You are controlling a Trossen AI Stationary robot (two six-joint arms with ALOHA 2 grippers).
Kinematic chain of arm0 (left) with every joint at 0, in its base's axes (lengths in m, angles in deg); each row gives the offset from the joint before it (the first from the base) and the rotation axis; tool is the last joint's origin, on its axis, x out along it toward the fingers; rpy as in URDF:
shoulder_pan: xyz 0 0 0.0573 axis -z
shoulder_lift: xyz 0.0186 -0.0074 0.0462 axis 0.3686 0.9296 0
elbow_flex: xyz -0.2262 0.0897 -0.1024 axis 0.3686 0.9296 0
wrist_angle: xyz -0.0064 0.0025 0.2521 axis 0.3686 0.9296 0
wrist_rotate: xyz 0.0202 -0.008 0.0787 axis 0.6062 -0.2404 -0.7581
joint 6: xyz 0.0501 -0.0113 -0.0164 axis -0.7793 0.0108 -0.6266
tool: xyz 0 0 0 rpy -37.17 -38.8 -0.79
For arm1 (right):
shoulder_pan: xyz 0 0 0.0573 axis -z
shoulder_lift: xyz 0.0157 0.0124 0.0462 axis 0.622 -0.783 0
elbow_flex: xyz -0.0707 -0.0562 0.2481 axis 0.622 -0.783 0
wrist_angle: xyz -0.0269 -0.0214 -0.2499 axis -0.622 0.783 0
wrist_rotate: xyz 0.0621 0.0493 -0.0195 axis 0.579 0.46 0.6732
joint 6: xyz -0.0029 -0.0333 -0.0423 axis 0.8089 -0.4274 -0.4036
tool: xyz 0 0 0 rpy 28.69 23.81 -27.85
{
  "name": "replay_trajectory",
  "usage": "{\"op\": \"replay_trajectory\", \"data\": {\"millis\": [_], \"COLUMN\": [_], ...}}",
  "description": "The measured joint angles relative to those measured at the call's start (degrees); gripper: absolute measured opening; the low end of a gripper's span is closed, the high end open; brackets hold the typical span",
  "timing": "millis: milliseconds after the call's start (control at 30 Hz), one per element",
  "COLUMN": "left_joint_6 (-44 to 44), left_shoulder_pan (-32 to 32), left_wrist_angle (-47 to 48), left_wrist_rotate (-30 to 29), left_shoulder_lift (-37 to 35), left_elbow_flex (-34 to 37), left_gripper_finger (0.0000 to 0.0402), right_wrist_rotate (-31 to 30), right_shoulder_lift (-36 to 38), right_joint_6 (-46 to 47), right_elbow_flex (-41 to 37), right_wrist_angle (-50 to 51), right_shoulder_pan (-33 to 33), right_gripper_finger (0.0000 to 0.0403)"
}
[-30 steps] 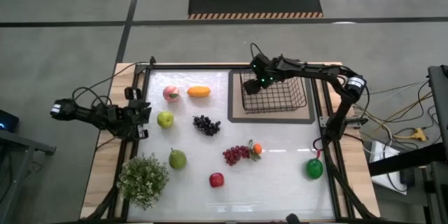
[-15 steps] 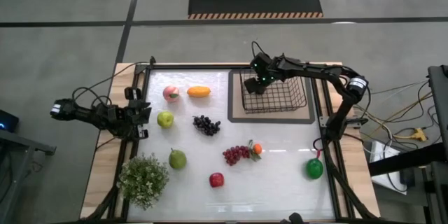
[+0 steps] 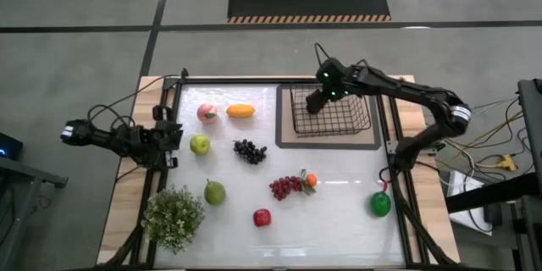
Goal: Build produce basket
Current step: Put the green apple into the black basket
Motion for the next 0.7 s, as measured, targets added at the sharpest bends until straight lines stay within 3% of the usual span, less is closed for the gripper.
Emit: {"op": "replay_trajectory", "data": {"millis": [300, 500, 700], "left_joint_6": [4.7, 10.5, 16.8], "left_shoulder_pan": [0.0, 0.0, 0.0], "left_wrist_angle": [0.1, 0.1, 5.3], "left_wrist_rotate": [-1.9, -13.4, -26.7], "left_shoulder_lift": [5.5, 13.8, 21.2], "left_elbow_flex": [-1.4, -4.4, -10.4], "left_gripper_finger": [0.0056, 0.0056, 0.0056], "right_wrist_rotate": [0.1, -0.6, -5.6], "right_shoulder_lift": [15.2, 21.8, 25.9], "right_joint_6": [-6.2, -12.0, -17.1], "right_elbow_flex": [-11.9, -19.3, -23.6], "right_wrist_angle": [-12.9, -23.4, -27.7], "right_shoulder_pan": [-15.9, -25.9, -31.8], "right_gripper_finger": [0.0129, 0.0117, 0.0116]}}
